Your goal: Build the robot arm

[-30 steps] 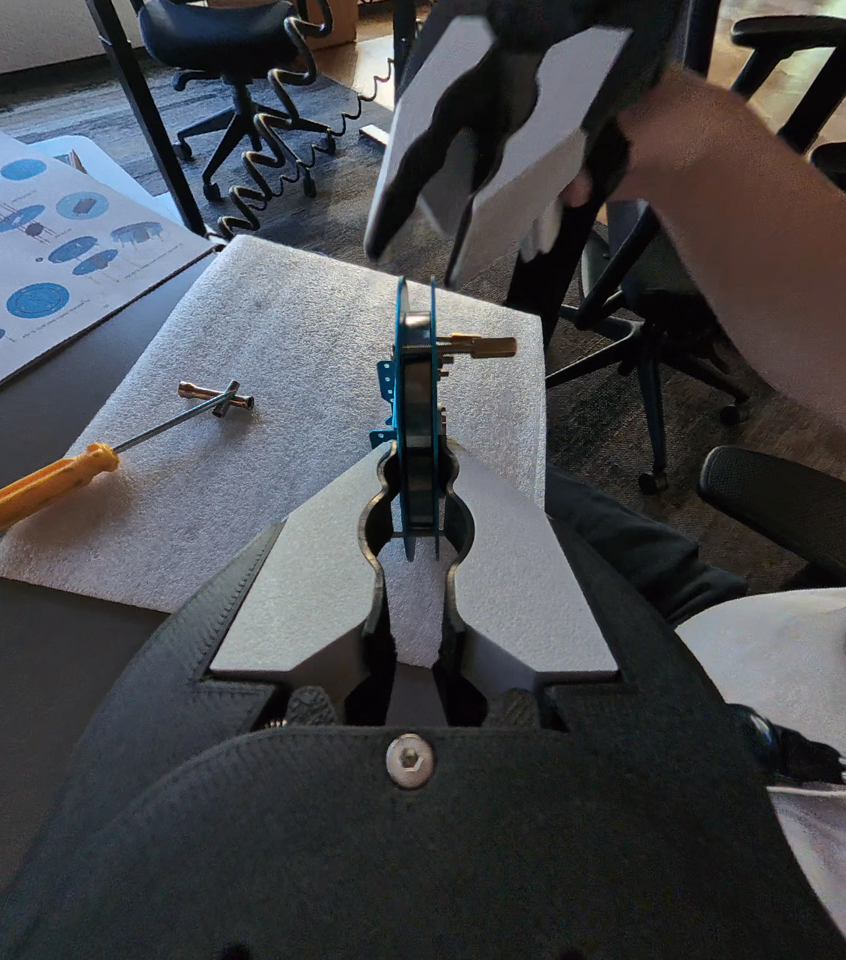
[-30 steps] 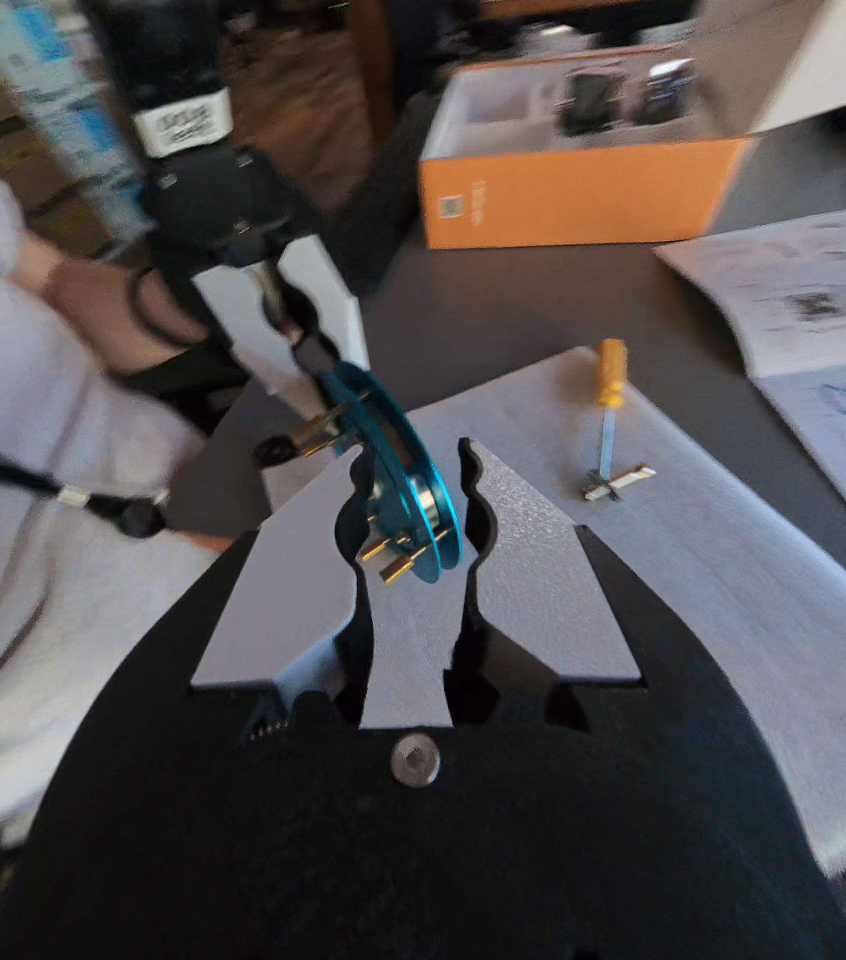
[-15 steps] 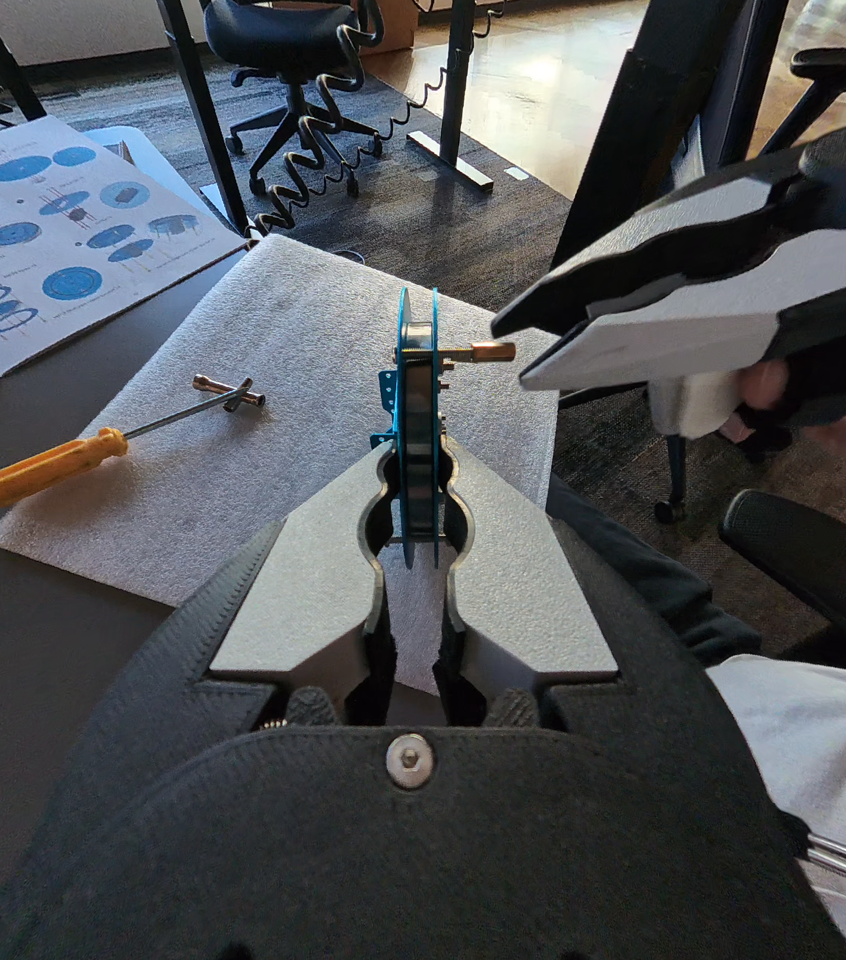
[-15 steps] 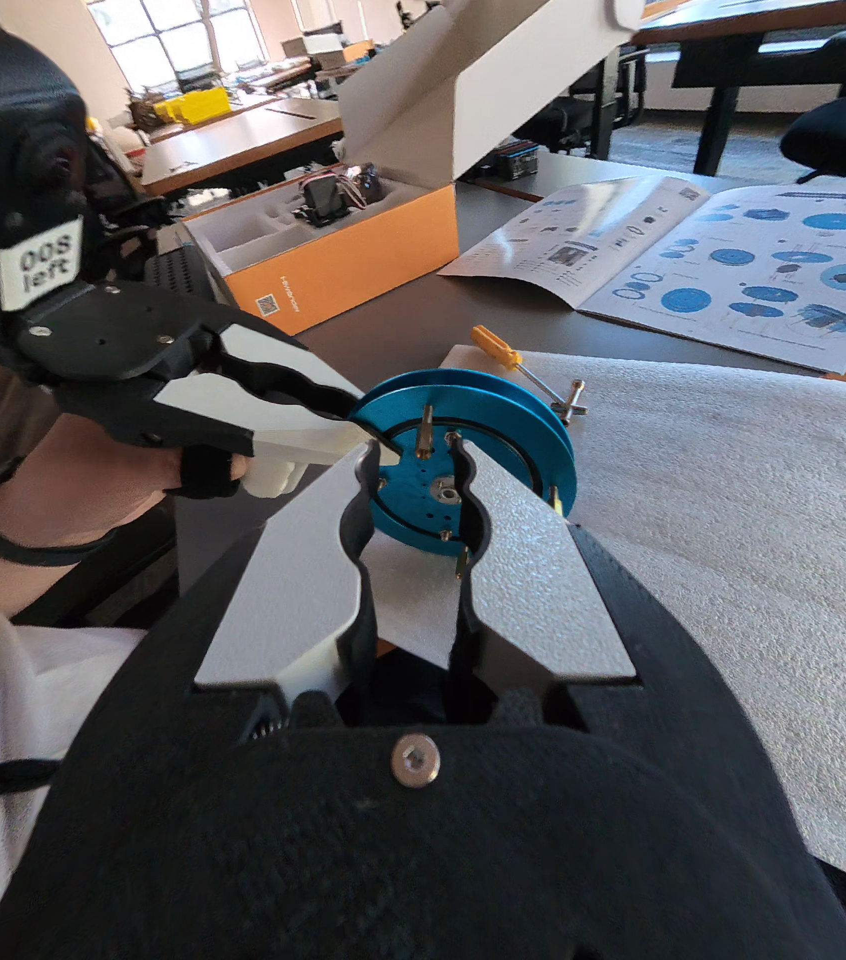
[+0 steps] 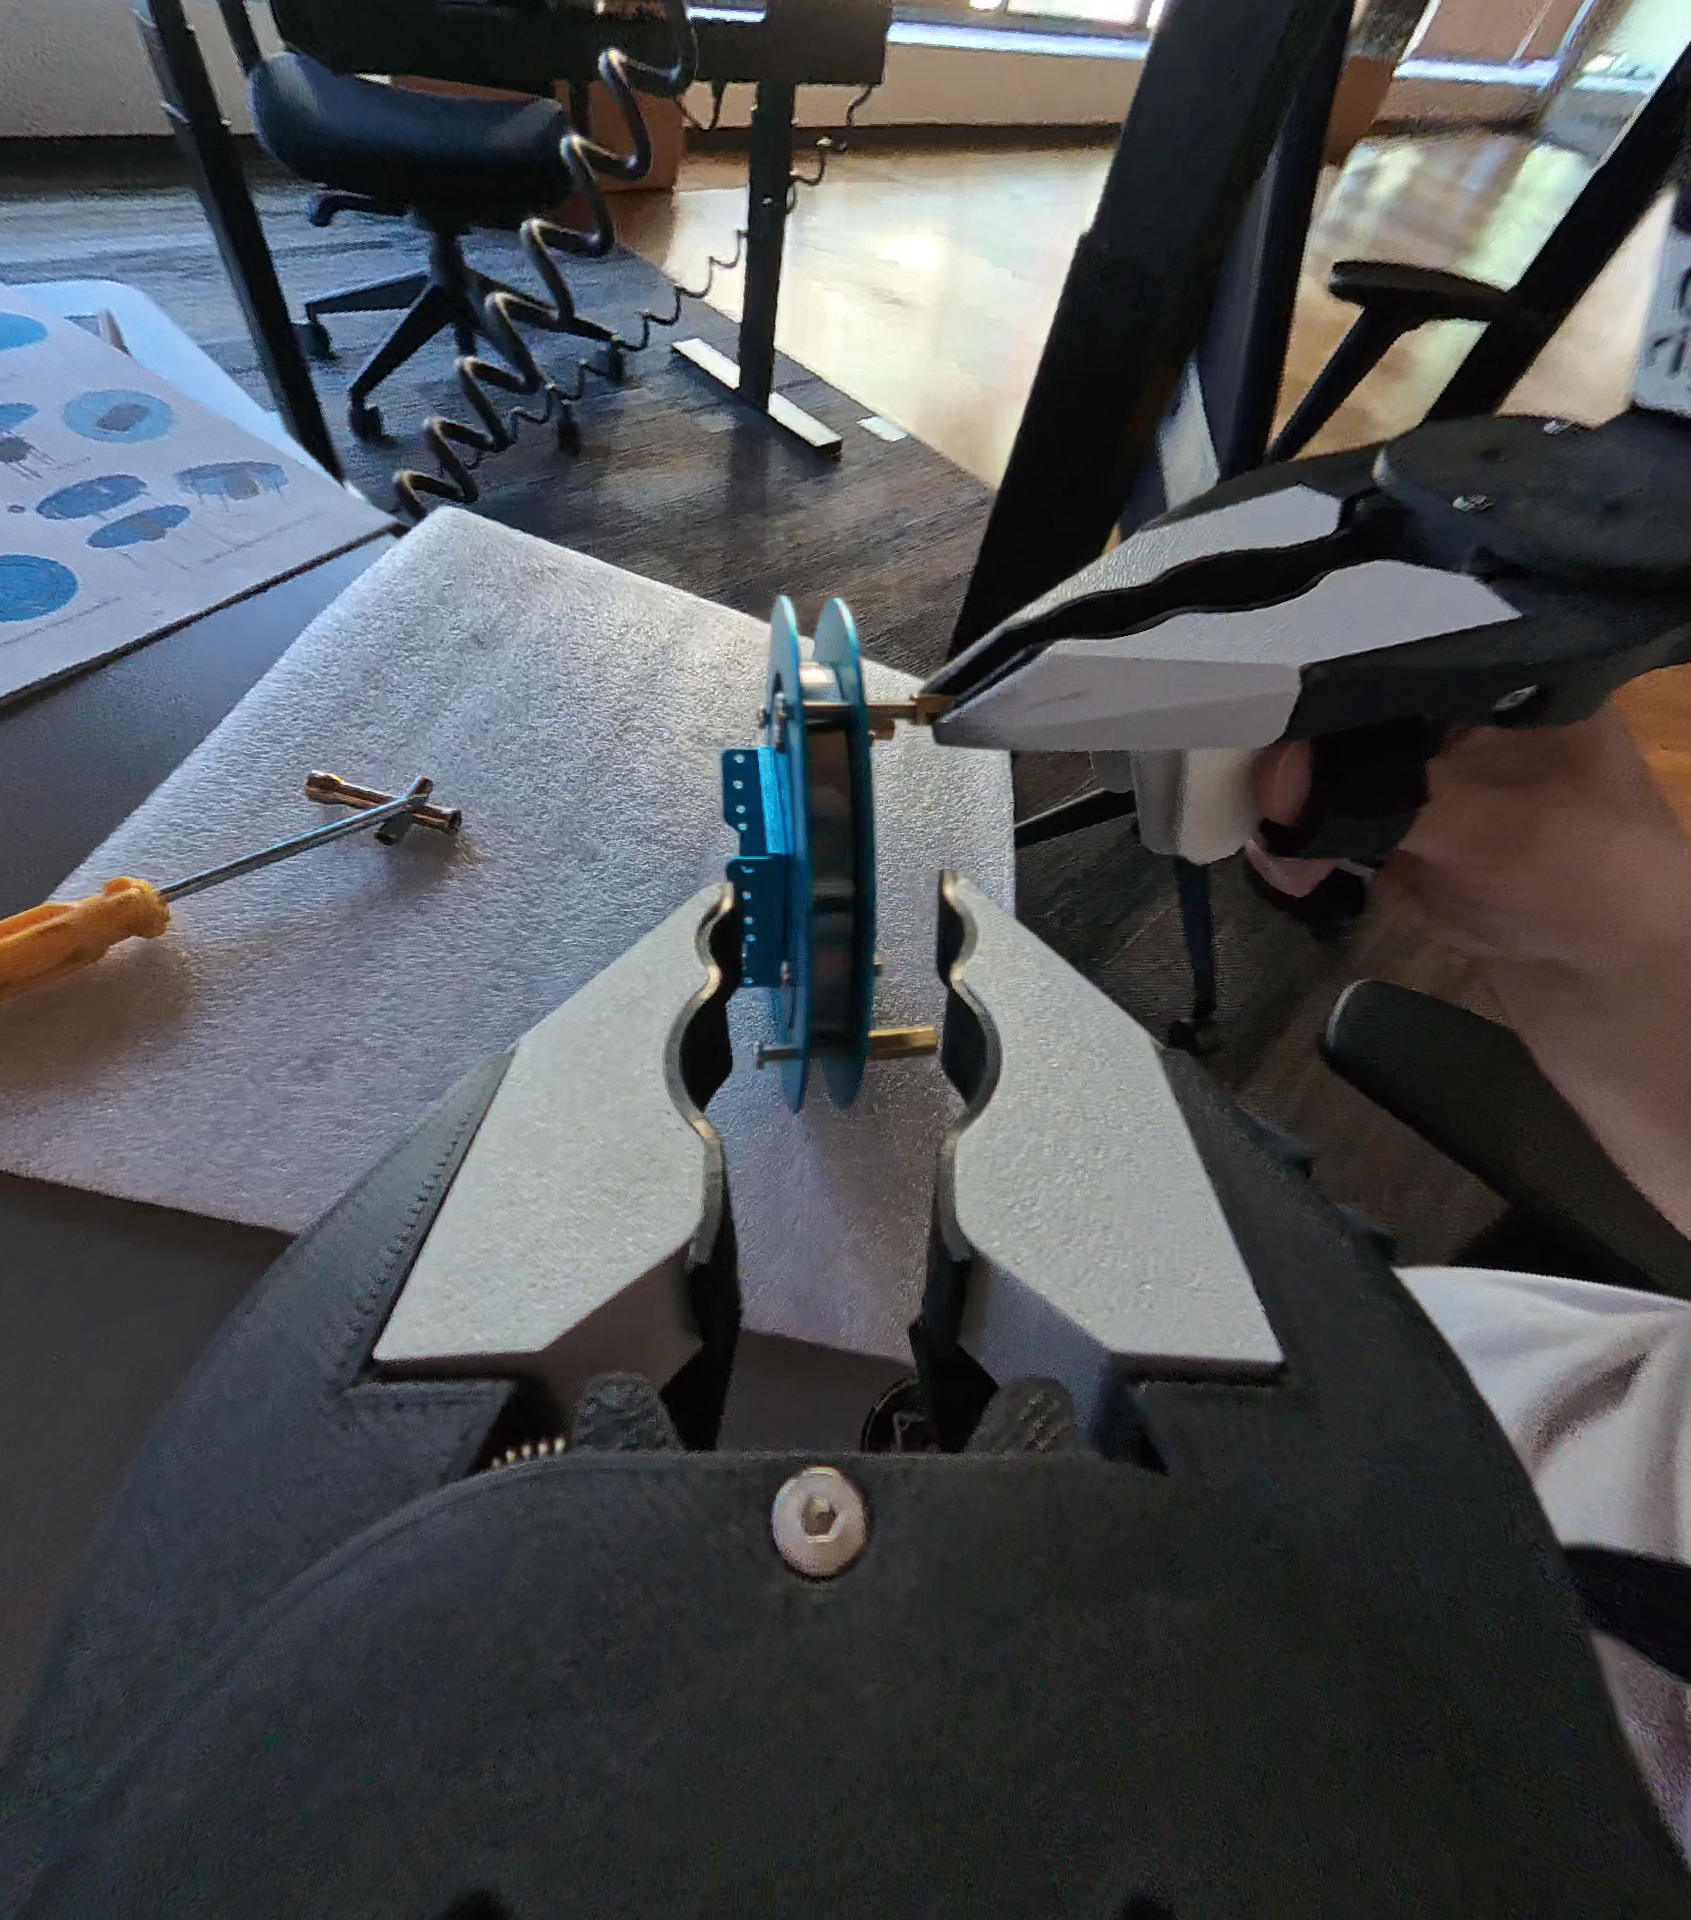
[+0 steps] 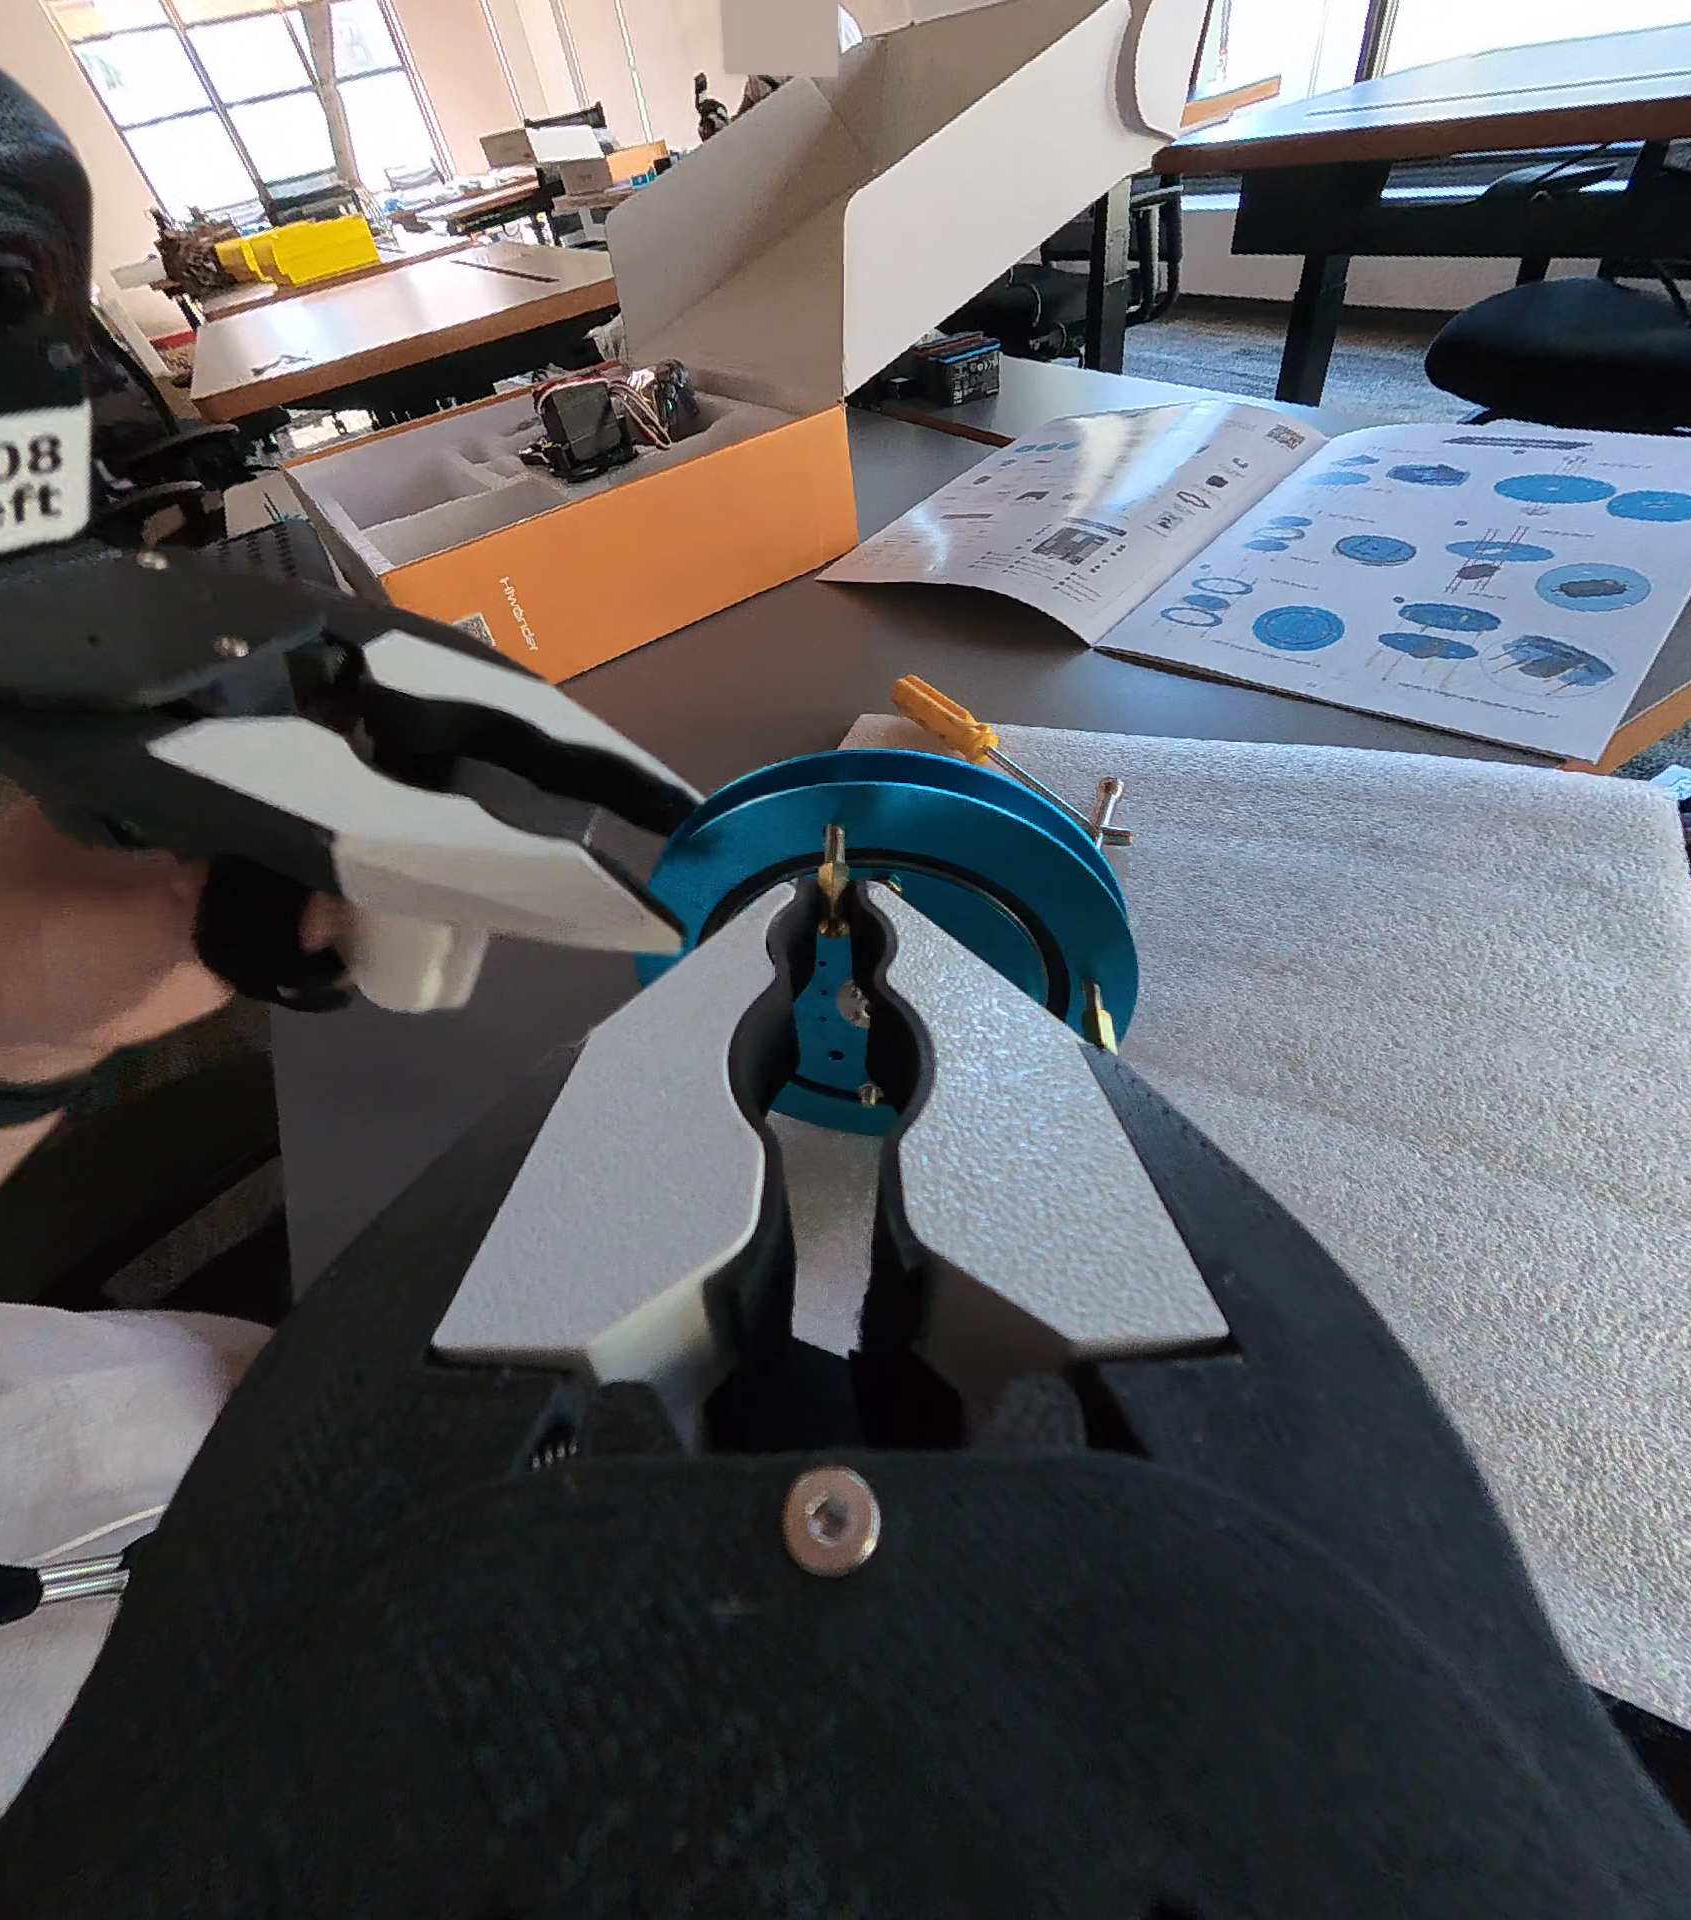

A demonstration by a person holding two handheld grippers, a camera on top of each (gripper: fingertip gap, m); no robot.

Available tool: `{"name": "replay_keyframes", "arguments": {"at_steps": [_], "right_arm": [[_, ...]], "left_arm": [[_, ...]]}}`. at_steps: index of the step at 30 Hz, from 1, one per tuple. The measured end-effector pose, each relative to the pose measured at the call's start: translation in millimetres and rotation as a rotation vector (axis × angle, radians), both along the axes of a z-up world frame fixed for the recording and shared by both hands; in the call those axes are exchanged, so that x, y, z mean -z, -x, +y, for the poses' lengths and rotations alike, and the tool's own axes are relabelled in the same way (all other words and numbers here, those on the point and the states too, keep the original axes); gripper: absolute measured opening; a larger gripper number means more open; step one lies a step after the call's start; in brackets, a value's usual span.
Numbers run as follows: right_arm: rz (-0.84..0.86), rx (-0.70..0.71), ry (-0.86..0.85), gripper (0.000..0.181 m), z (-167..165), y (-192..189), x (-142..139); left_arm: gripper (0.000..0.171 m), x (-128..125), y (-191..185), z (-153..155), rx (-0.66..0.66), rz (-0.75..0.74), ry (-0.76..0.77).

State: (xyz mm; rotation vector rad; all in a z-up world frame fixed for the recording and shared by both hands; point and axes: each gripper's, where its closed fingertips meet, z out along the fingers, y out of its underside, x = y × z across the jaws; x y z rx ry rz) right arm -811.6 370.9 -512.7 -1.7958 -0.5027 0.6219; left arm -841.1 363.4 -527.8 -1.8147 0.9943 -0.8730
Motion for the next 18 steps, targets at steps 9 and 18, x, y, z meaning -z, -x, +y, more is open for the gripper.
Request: {"name": "replay_keyframes", "arguments": {"at_steps": [9,18], "right_arm": [[0.022,-0.034,0.005,0.004,0.2,-0.3,-0.1],[-0.043,-0.046,0.004,0.004,2.0,0.3,-0.1]], "left_arm": [[0.023,-5.5,47.7,105.1,0.152,0.354,-0.281],[0.012,84.7,9.1,159.3,0.602,0.919,-0.332]]}}
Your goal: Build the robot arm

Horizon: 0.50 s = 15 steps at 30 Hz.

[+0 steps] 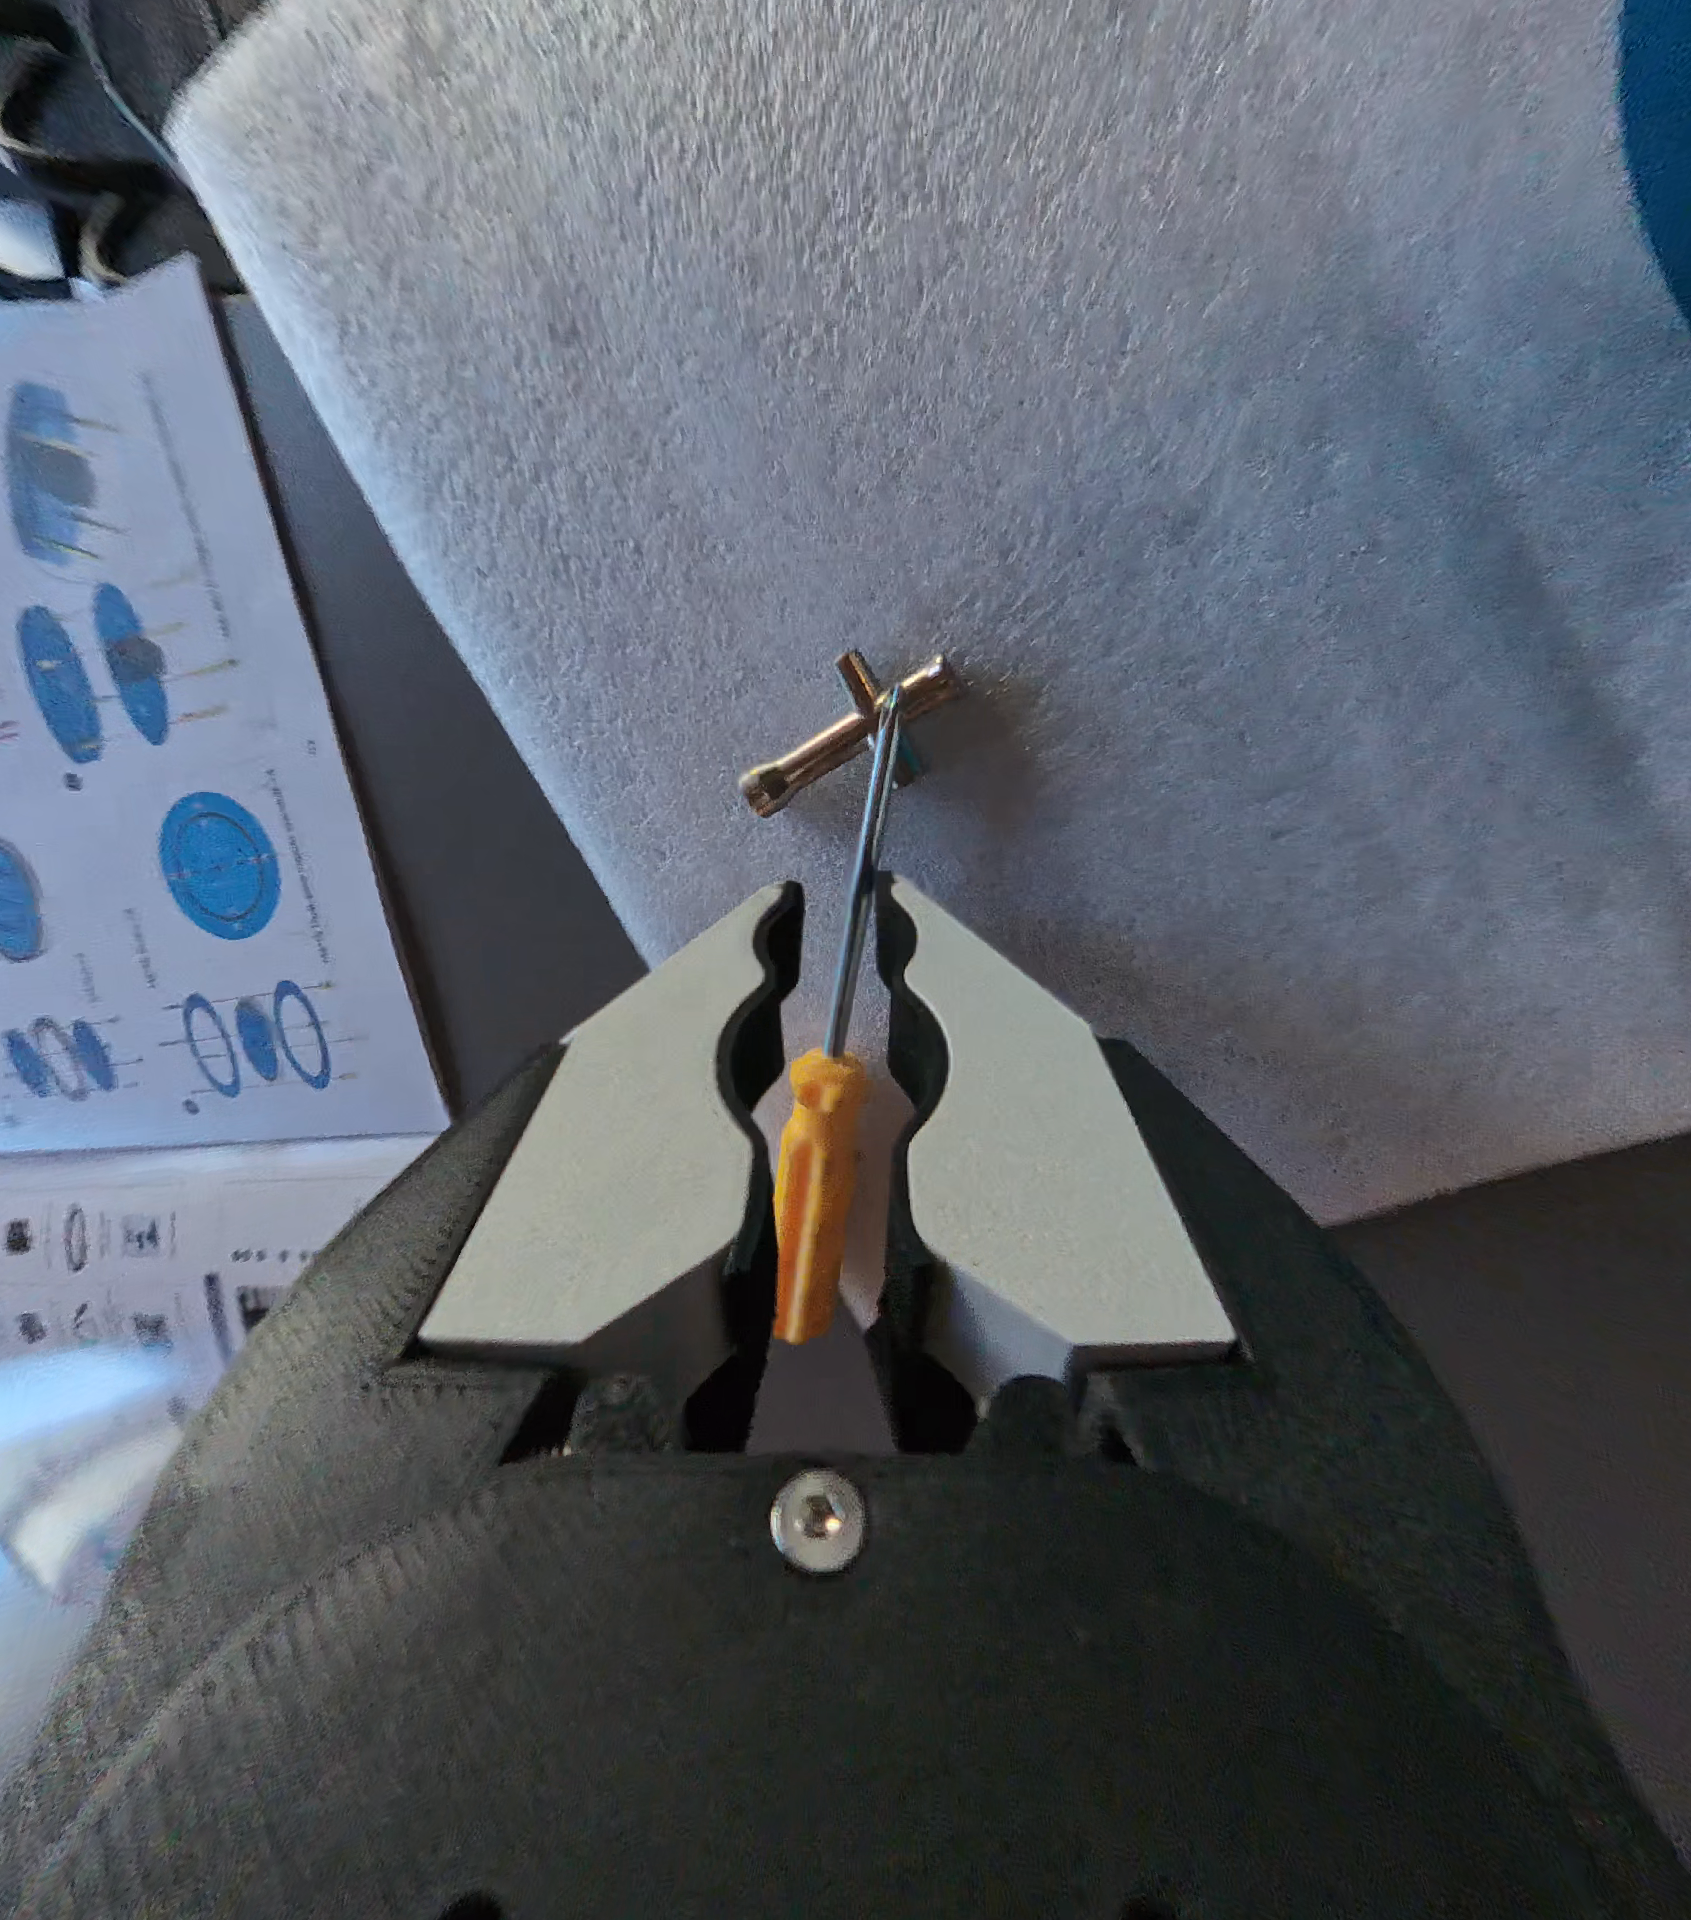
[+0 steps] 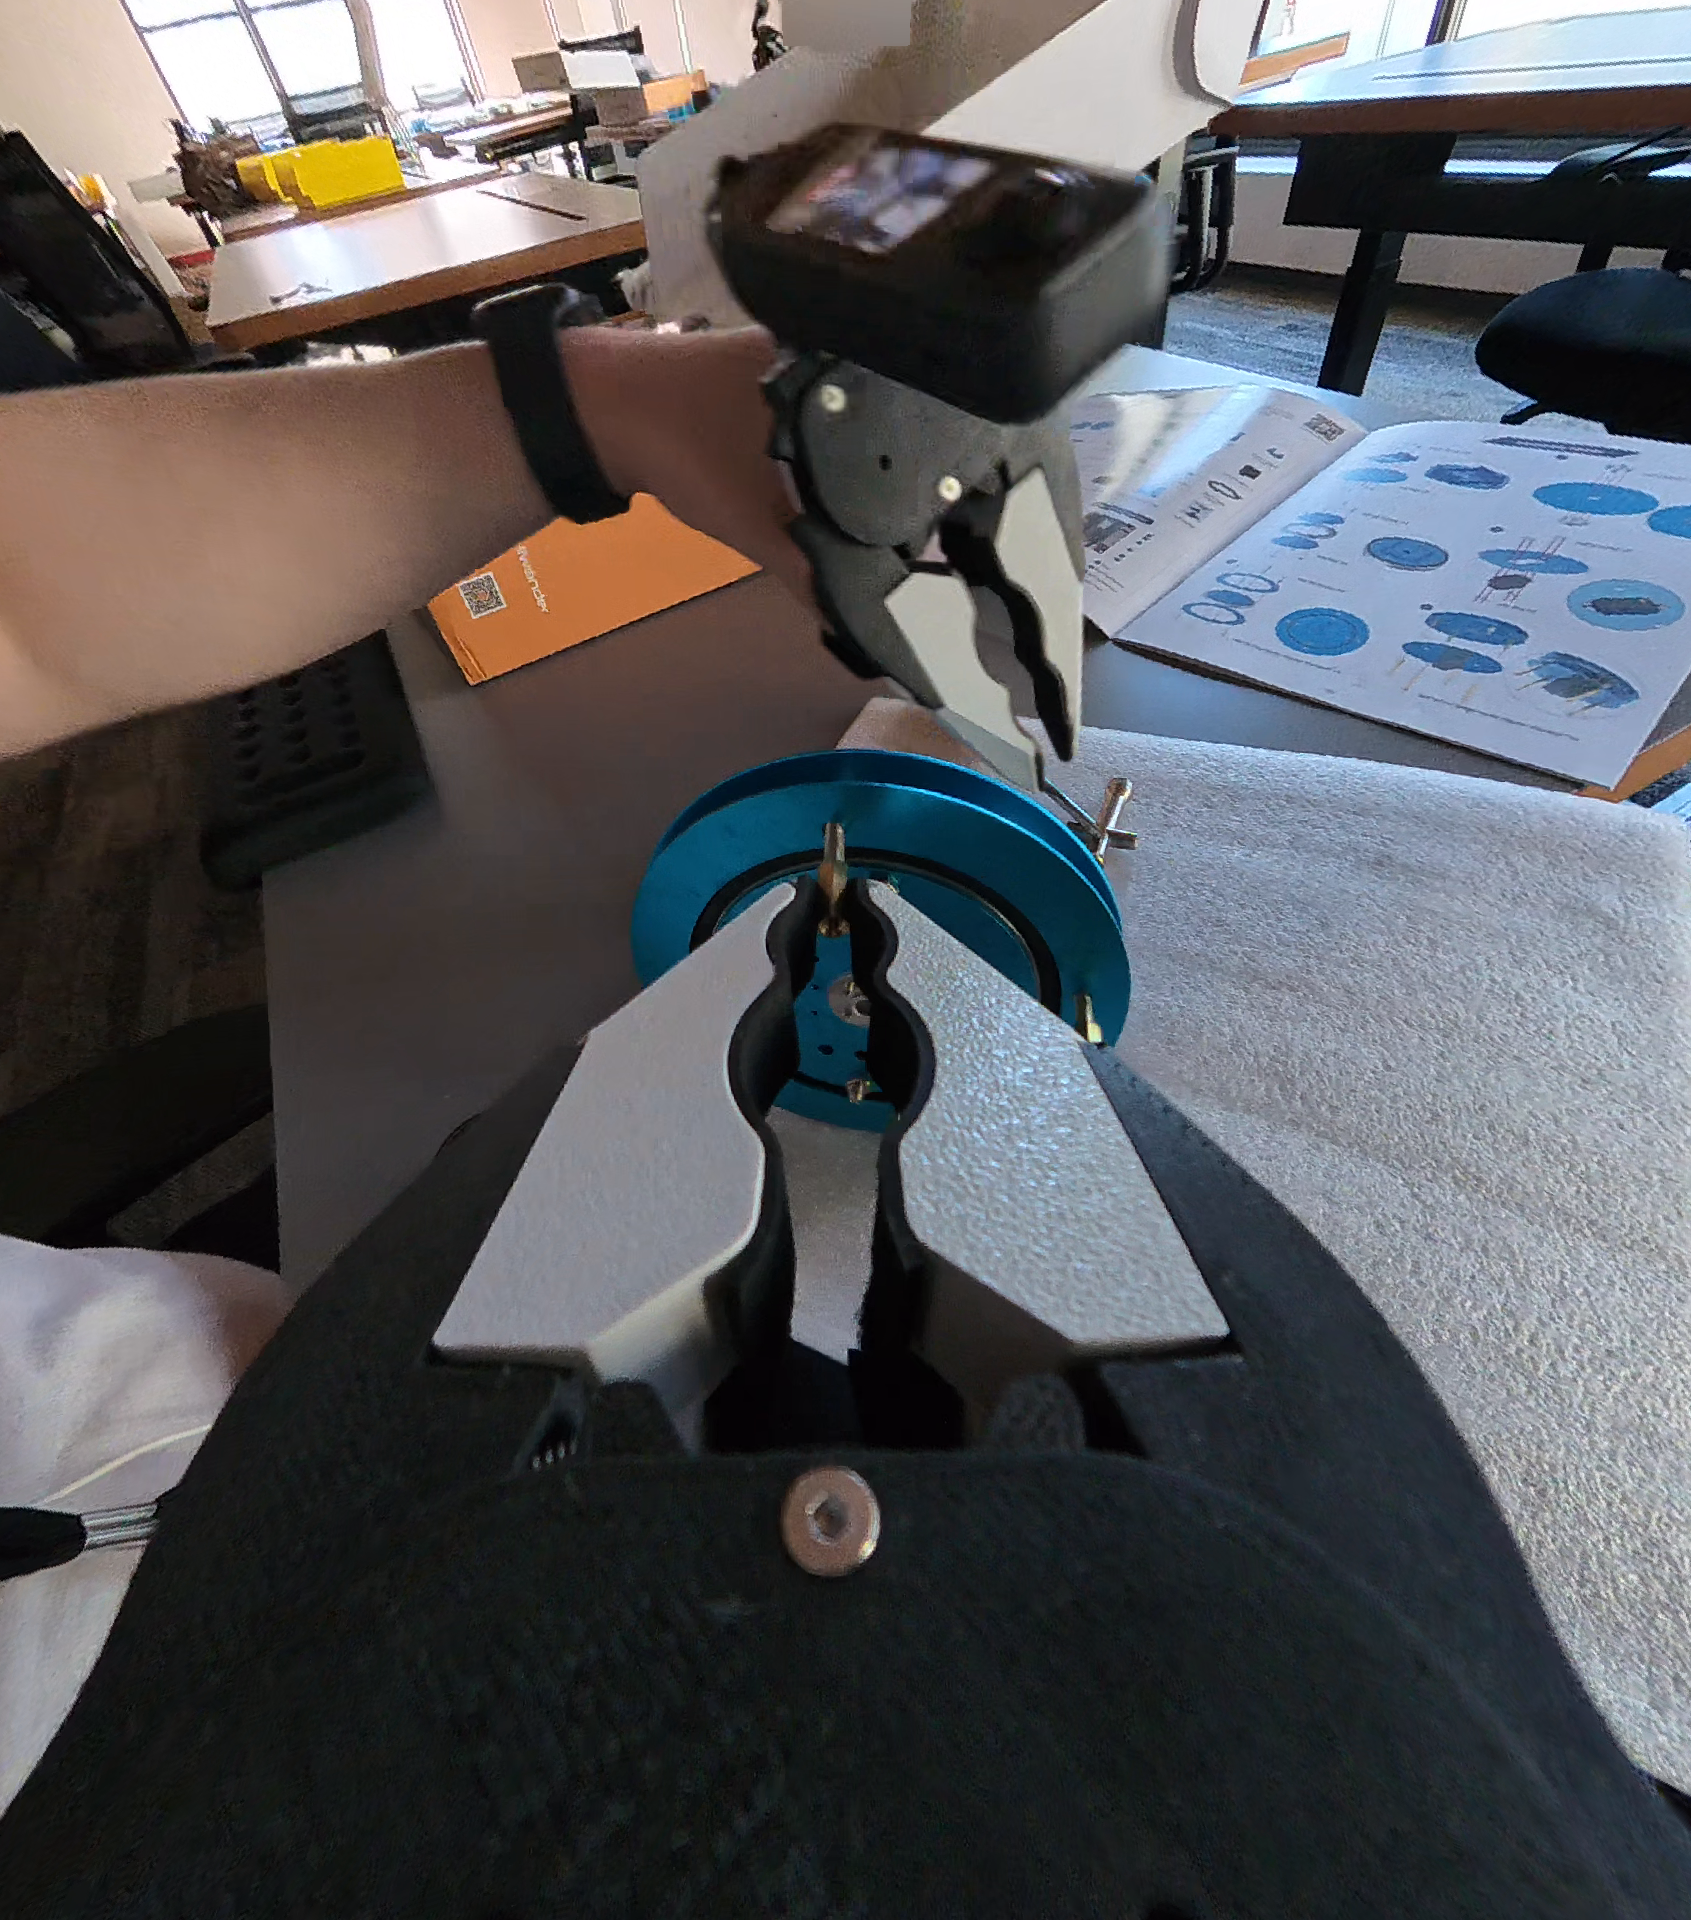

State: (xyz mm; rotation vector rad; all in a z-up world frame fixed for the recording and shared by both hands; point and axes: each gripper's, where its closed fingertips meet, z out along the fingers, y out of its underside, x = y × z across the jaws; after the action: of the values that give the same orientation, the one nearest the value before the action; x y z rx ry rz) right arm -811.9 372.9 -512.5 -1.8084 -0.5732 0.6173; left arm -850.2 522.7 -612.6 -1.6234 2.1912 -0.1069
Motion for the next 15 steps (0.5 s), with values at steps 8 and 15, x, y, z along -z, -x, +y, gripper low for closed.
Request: {"name": "replay_keyframes", "arguments": {"at_steps": [8,15], "right_arm": [[0.008,-0.041,0.011,0.004,4.2,-0.8,-0.3],[0.045,-0.193,0.031,0.005,4.3,-0.3,-0.6]], "left_arm": [[0.003,-6.9,3.7,6.1,0.019,-0.018,-0.019],[0.002,-81.7,9.3,-38.7,-0.017,-0.368,-0.016]]}}
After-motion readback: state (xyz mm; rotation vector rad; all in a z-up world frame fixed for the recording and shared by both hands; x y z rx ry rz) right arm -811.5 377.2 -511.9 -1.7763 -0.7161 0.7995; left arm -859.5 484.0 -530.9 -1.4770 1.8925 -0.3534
